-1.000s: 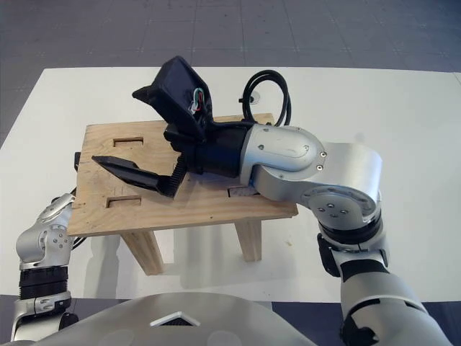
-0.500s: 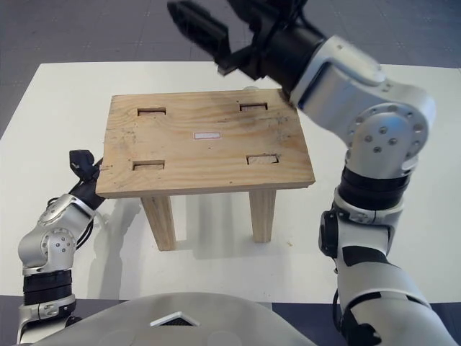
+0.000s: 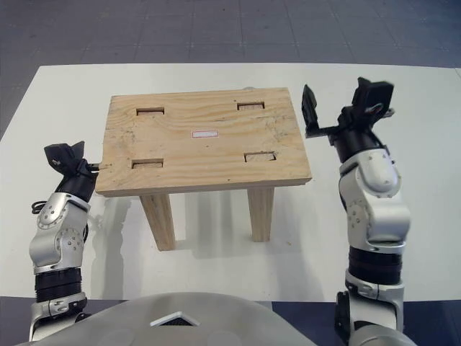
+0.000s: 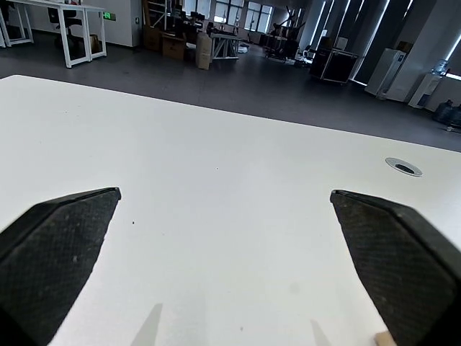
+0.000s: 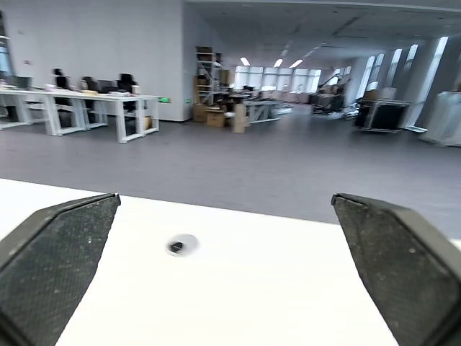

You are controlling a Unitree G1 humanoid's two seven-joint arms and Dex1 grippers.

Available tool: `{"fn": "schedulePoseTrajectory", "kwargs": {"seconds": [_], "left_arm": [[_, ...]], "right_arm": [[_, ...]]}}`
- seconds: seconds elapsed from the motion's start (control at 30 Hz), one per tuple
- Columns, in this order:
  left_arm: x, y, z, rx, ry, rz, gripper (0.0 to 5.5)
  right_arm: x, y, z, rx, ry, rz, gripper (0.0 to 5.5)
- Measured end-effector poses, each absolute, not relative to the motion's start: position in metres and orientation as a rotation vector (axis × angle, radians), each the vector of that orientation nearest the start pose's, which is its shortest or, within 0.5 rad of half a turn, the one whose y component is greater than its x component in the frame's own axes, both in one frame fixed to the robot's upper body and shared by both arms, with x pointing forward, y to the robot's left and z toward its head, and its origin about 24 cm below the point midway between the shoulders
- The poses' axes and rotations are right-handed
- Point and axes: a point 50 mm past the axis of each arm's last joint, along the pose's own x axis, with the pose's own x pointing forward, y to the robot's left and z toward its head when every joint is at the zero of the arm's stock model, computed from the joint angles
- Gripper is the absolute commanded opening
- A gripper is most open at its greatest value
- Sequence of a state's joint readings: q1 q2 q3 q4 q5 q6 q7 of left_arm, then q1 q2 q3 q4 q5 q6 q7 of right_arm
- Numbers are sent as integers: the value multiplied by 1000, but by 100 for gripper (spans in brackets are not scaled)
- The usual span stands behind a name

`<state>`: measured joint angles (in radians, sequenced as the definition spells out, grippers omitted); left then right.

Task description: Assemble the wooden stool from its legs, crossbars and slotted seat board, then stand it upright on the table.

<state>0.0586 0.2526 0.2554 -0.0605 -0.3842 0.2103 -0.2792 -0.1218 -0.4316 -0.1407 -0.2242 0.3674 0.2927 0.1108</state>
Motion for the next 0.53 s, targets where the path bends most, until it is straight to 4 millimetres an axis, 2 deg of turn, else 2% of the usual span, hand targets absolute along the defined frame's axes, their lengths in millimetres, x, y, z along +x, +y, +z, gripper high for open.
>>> {"fn": "schedulePoseTrajectory", "kwargs": {"seconds": [0.1, 0.2, 0.4, 0.53], "left_arm": [[244, 242, 39, -162, 76, -70, 546], [256, 243, 35, -176, 67, -73, 546], [262, 245, 30, -167, 66, -76, 546], [261, 247, 28, -147, 65, -68, 546]], "right_arm": [[272, -234, 82, -48, -2, 9, 550], [272, -238, 58, -46, 51, -19, 550], [267, -240, 34, -79, 110, -33, 550], [264, -235, 28, -95, 114, -18, 550]]}}
